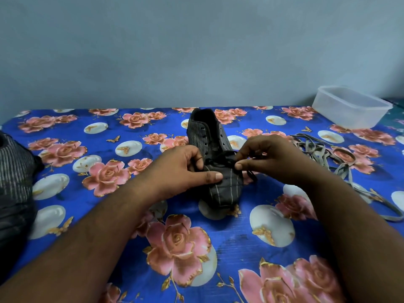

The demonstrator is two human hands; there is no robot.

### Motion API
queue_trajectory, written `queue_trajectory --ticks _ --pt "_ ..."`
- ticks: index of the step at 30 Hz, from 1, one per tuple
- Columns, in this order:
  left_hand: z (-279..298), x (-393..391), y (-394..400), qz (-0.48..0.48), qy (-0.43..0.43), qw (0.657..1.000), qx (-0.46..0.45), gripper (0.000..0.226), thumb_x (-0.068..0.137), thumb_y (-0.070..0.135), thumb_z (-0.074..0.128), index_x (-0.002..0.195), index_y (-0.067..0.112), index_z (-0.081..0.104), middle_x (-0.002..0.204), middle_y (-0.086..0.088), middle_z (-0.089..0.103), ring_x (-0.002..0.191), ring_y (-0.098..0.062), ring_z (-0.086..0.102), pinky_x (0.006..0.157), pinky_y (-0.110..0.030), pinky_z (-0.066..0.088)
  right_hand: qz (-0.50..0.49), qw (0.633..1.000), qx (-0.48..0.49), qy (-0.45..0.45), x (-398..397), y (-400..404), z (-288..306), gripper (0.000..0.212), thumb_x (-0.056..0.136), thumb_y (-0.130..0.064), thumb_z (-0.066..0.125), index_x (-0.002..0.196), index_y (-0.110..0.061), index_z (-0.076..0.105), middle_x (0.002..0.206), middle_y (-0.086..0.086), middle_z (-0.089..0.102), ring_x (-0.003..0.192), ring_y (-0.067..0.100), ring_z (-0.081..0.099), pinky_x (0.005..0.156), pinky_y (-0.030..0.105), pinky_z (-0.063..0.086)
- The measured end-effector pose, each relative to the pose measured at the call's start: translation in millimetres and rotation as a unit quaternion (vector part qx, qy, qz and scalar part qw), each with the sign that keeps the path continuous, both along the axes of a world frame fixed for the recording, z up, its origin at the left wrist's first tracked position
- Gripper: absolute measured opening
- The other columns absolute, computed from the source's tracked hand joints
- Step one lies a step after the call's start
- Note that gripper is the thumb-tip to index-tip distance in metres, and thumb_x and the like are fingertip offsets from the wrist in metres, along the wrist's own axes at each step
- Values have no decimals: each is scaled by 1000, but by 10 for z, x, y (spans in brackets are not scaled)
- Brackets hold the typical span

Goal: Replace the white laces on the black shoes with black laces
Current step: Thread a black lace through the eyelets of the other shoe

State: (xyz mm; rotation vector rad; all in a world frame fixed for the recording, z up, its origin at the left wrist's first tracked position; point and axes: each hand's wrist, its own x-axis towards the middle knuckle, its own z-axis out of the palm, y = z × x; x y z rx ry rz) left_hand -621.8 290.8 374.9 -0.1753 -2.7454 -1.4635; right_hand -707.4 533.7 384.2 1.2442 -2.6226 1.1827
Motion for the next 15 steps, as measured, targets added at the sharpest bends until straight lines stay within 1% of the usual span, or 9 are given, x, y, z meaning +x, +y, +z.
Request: queue_trajectory --ticks 2,4,5,7,8,10,11,13,15 --pt "0 1 -21 7 3 1000 -15 51 67 53 87 80 16 54 57 11 54 55 -10 46 57 -31 40 -12 1000 -11 -20 -11 12 -9 10 82 -36 76 81 -26 73 76 -5 71 69 5 60 67 16 45" --pt "4 4 -22 10 3 1000 -25 53 65 56 86 80 17 53 57 11 53 55 -10 45 58 -33 41 -47 998 -46 -21 -26 21 -12 9 89 -28 74 85 -21 71 73 -7 67 64 13 61 62 22 48" --pt "0 3 -22 12 3 999 -30 53 65 58 85 79 18 53 57 11 53 55 -10 45 58 -33 41 -70 995 -74 -17 -30 24 -3 9 92 -27 72 86 -20 70 72 -8 64 60 16 59 57 22 47" --pt "-7 1 -19 15 0 999 -36 54 65 59 85 79 19 52 57 13 52 55 -8 45 59 -32 41 -120 983 -136 8 -34 26 24 9 96 -24 69 89 -18 68 73 -4 59 53 10 48 49 16 39" --pt "-12 -4 -19 16 -2 999 -39 54 64 60 85 78 20 51 56 15 52 55 -8 44 59 -32 40 -145 976 -163 28 -35 23 36 9 97 -22 68 90 -15 68 74 0 58 53 6 43 50 14 36" --pt "-24 -14 -26 17 -6 999 -41 56 64 62 85 78 21 50 55 16 52 54 -7 44 59 -32 40 -188 960 -195 67 -47 15 38 13 97 -22 67 92 -11 67 78 1 61 59 3 45 56 14 37" --pt "-27 -17 -32 16 -8 999 -40 57 62 63 85 78 21 50 55 16 52 54 -7 44 59 -32 40 -201 956 -197 78 -55 8 26 14 97 -24 67 92 -11 67 78 -3 61 63 3 47 59 15 37" --pt "-33 -19 -44 13 -9 999 -36 61 58 68 84 78 21 50 56 15 53 54 -7 44 59 -33 40 -218 955 -183 84 -73 -5 -18 15 97 -28 67 91 -14 67 74 -11 57 59 3 47 58 15 37" --pt "-25 -12 -46 10 -1 999 -35 60 60 66 85 80 21 51 57 14 53 55 -8 44 58 -33 41 -234 954 -165 91 -98 -7 -62 14 97 -31 67 90 -19 67 74 -13 57 59 4 48 59 20 37"
